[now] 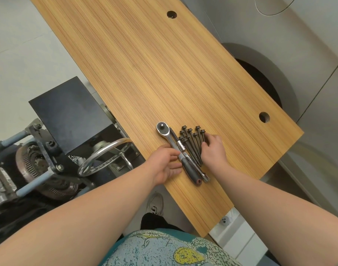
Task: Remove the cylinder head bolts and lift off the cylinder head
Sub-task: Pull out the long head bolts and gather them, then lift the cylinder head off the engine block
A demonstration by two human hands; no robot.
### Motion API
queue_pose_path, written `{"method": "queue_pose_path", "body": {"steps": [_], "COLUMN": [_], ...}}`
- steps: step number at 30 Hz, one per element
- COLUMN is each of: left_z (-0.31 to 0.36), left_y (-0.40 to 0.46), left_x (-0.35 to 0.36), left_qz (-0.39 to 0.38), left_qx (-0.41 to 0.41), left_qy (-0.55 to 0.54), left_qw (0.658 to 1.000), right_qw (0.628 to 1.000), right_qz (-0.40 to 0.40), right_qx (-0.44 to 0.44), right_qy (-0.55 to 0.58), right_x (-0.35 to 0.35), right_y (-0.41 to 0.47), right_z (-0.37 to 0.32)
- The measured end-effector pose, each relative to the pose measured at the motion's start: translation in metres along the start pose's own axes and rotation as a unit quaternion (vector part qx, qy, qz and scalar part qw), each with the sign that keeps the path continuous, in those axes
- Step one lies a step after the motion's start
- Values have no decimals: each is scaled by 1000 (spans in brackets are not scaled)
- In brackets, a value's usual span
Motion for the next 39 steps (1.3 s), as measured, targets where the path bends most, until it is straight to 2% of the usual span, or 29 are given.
{"method": "queue_pose_path", "body": {"steps": [6, 13, 20, 26, 30, 32, 35, 39], "left_z": [-9, -7, -4, 4, 11, 8, -14, -76], "left_y": [2, 7, 7, -15, -52, -72, -98, -129], "left_x": [7, -6, -16, -39, -94, -140, -221, -325], "left_qz": [-10, 15, 26, 32, -2, 6, 57, 149], "left_qx": [-13, -25, -40, -15, 21, 36, 41, 9], "left_qy": [-15, 14, 21, 52, 75, 66, 18, -99], "left_qw": [1000, 999, 999, 998, 997, 997, 997, 984], "right_qw": [999, 997, 996, 991, 991, 988, 983, 958], "right_qz": [-11, 33, 46, 123, 88, 65, 9, -94], "right_qx": [-42, 47, 56, 31, -58, -105, -162, -251], "right_qy": [-19, 43, 55, 34, 87, 93, 90, 99], "right_x": [0, -6, -12, -30, -14, 2, 34, 83], "right_y": [6, 21, 19, -4, -36, -58, -97, -163], "right_z": [-2, 4, 6, -24, -74, -104, -152, -224]}}
Point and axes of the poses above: each hand's wrist, its own y-axis towards the middle knuckle, its own x-axis out of the palm, z = x × y, the point moved 7 cm from there along y, towards the middle knuckle, and after that the axes turned 7 degrees about z, right-handed, at the moved point
